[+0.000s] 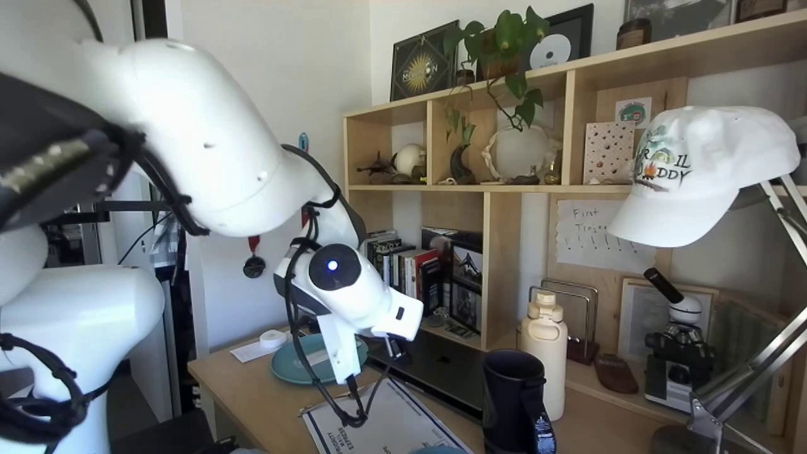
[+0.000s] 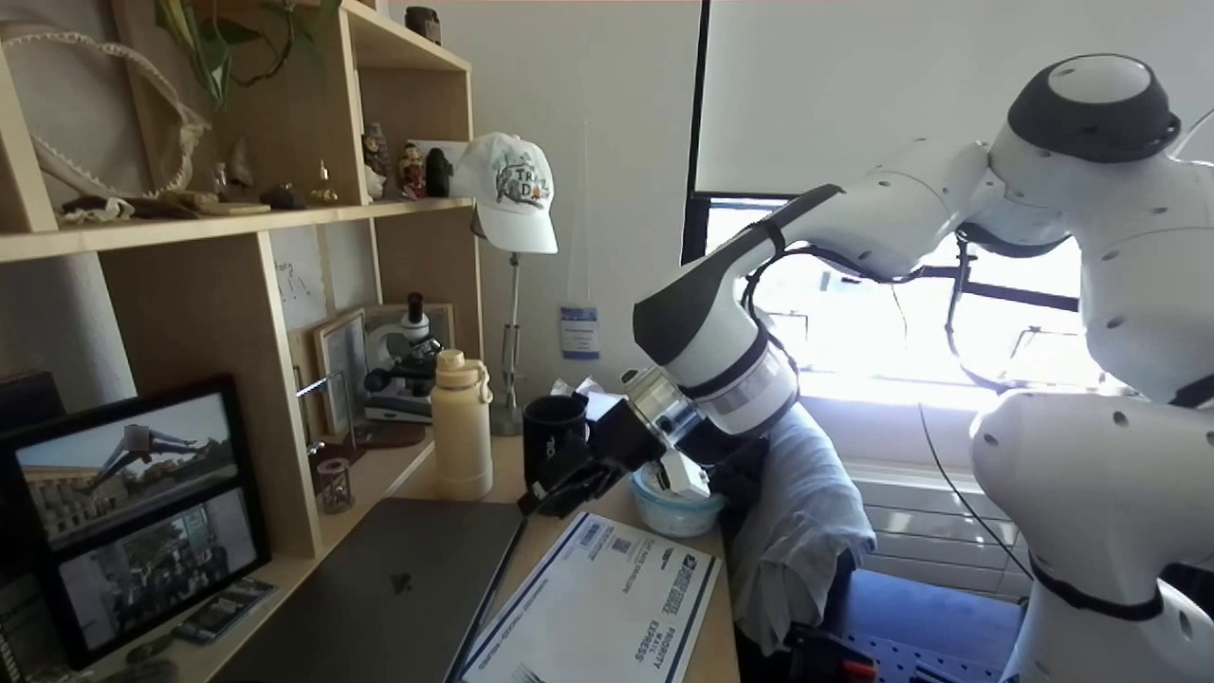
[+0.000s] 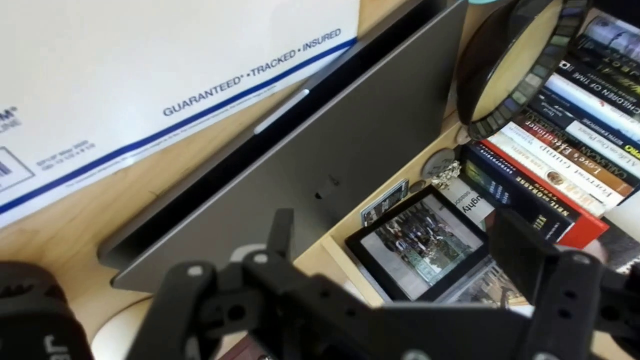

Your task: Lift up the laptop screen

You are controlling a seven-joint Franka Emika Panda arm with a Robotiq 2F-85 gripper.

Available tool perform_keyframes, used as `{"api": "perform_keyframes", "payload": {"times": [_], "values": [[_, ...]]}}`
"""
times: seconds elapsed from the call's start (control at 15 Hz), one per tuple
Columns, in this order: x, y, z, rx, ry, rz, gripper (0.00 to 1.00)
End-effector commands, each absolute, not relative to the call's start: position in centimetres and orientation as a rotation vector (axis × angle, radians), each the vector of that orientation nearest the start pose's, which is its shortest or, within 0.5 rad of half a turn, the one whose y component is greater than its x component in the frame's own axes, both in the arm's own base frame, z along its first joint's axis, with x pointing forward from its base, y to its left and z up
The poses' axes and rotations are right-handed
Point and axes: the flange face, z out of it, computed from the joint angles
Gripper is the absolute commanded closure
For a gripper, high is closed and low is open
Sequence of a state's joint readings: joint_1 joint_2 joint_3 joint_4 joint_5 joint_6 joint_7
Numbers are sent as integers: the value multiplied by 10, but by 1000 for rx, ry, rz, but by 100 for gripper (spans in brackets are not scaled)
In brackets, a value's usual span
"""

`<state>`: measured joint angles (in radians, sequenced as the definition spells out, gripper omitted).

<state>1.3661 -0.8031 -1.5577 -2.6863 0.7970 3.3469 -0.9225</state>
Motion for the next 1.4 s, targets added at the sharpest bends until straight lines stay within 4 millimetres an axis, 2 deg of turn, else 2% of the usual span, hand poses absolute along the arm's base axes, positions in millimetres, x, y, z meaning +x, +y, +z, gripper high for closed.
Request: {"api": "perform_keyframes", "payload": {"times": [0.0,0.07,0.33,0.47,0.8,1.33], "values": [[445,-116,224,-2370,419,-909,0],[453,-117,212,-2358,403,-924,0],[480,-111,187,-2294,361,-955,0],[487,-104,183,-2271,369,-932,0],[486,-92,188,-2256,468,-845,0],[468,-88,174,-2209,692,-677,0]]}}
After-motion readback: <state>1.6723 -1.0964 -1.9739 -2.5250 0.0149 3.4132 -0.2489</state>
